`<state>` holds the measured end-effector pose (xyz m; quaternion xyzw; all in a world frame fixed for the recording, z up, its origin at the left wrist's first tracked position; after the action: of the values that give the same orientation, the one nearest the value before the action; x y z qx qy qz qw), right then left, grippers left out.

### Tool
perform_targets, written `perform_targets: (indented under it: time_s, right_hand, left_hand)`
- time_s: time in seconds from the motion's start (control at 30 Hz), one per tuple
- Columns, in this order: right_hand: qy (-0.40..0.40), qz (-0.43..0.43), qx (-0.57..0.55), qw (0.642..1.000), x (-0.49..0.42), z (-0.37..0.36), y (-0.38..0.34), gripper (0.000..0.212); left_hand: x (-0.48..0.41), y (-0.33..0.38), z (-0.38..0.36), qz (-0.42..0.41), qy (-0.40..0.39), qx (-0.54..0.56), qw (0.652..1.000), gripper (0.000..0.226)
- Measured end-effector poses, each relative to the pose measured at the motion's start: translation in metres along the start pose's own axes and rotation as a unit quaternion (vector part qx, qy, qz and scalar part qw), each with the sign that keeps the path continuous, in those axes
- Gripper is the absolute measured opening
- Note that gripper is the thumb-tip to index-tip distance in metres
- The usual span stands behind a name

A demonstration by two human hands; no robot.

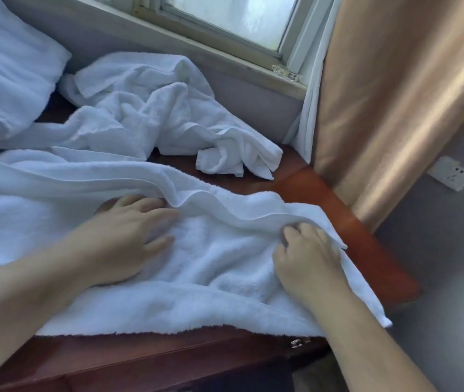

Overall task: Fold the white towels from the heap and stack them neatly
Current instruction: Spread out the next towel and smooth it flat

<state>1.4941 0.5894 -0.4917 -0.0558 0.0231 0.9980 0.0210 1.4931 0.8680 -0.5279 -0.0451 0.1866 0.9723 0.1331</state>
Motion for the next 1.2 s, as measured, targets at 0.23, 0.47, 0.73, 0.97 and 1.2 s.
perform_targets:
  time_s: [0.23, 0.47, 0.73, 0.97, 1.2]
  right_hand:
    - [-0.046, 0.06, -0.068, 0.995, -0.046, -0.025, -0.082, 0.056]
    - [-0.028, -0.034, -0.033, 0.998, -0.095, -0.024, -0.053, 0.05]
    - [0.047, 0.192, -0.21, 0.958, -0.035, 0.0, -0.191, 0.024]
    - [0.011, 0.266, -0.174, 0.948, -0.04, -0.003, -0.251, 0.044]
    - [0.054, 0.393, -0.274, 0.876, -0.003, 0.0, -0.269, 0.017]
  left_hand:
    - [0.003, -0.004, 0.006, 0.021, 0.032, 0.003, 0.999, 0.054]
    - [0.0, -0.012, 0.005, 0.04, 0.049, -0.006, 0.998, 0.058]
    - [0.011, -0.043, 0.036, 0.191, 0.163, -0.012, 0.968, 0.048]
    - [0.037, -0.089, 0.07, 0.199, 0.006, -0.075, 0.977, 0.043]
    - [0.096, -0.147, 0.144, 0.295, 0.093, -0.107, 0.945, 0.007]
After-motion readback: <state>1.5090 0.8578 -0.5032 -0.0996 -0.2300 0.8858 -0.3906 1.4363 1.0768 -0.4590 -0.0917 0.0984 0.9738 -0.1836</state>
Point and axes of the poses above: each hand's wrist, its own x-axis away from the middle knuckle, its own z-axis out of the back of the hand, y = z × x, the point moved 7 cm from there along -x, towards the middle knuckle, and after that the axes turned 1 degree about -z, right-handed, at the moved point
